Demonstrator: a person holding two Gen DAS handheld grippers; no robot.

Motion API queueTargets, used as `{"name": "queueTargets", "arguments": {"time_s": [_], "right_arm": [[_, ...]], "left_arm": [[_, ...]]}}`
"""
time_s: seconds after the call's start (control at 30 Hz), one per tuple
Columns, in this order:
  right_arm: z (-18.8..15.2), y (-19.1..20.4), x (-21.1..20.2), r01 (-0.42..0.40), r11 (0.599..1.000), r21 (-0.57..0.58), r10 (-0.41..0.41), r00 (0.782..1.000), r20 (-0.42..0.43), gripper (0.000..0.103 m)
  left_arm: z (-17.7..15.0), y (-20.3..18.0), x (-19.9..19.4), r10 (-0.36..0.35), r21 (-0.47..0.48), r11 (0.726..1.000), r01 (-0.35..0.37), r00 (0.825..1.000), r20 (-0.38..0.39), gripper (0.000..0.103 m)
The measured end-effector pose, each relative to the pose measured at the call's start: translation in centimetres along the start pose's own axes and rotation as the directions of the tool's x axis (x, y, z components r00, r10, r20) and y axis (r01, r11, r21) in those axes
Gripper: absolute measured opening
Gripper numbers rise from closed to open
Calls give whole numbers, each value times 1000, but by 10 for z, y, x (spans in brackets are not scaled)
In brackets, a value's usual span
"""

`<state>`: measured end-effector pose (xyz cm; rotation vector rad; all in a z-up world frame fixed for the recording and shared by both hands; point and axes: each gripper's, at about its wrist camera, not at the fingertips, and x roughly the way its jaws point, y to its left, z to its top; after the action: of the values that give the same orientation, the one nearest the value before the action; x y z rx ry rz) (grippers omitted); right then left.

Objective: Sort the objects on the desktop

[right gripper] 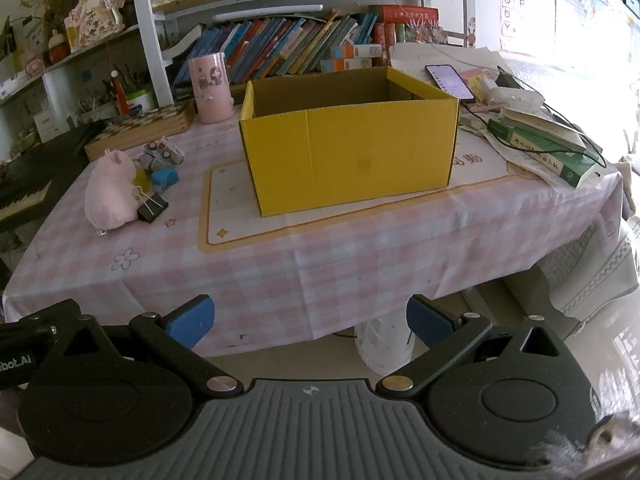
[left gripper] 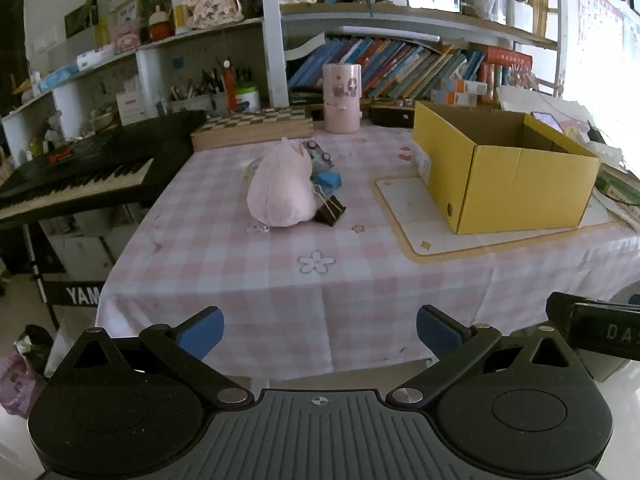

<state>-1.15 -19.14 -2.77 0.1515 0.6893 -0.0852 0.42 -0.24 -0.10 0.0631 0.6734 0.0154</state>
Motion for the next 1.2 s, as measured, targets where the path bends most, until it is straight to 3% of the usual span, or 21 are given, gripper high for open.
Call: {"name": "queueTargets", "arguments": {"time_s": [1.2], "right_arm": [[6,3,4,-3,1000,-12,3,1000,0,103]], "left_arm": [[8,1,9,6,7,1000,-6,1000,-8,103]]}}
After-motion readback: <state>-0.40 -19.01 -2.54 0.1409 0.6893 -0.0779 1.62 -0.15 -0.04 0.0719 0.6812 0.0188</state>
